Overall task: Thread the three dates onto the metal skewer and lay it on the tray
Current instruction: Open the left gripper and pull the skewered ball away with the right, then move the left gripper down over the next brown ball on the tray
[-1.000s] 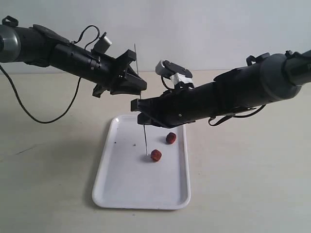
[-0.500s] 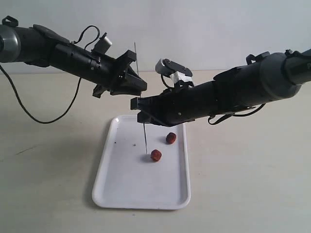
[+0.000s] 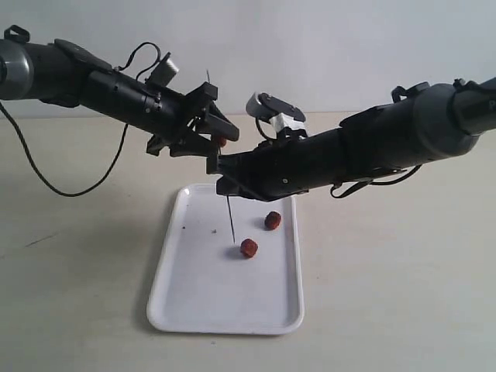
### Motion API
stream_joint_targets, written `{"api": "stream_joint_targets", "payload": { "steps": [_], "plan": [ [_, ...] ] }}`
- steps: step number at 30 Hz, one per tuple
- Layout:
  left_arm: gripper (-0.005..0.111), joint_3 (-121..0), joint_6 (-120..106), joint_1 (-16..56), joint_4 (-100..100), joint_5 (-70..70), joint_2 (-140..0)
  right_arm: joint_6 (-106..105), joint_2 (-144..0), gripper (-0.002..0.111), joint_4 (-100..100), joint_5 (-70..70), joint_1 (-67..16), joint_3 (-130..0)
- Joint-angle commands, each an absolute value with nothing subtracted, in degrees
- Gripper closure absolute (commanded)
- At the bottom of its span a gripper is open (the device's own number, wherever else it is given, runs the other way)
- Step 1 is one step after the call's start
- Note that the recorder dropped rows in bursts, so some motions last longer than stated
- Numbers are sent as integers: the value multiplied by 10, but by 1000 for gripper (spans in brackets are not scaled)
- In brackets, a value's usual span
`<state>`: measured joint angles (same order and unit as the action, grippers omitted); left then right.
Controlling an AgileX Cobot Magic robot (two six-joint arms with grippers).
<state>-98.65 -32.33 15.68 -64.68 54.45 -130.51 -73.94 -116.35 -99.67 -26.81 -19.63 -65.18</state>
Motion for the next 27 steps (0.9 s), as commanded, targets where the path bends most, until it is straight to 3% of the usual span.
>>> {"api": "stream_joint_targets", "payload": {
  "steps": [1, 13, 27],
  "plan": [
    [52, -986, -328, 159, -635, 538, -1300, -744, -1162, 108, -999, -265, -195, -656],
    [52, -986, -378, 159, -622, 547, -1286, -575, -1130, 108, -826, -156, -191, -655],
    [52, -986, -463, 166, -581, 571, -1261, -368, -1075, 108, -560, -227, -99, -622]
  ]
}}
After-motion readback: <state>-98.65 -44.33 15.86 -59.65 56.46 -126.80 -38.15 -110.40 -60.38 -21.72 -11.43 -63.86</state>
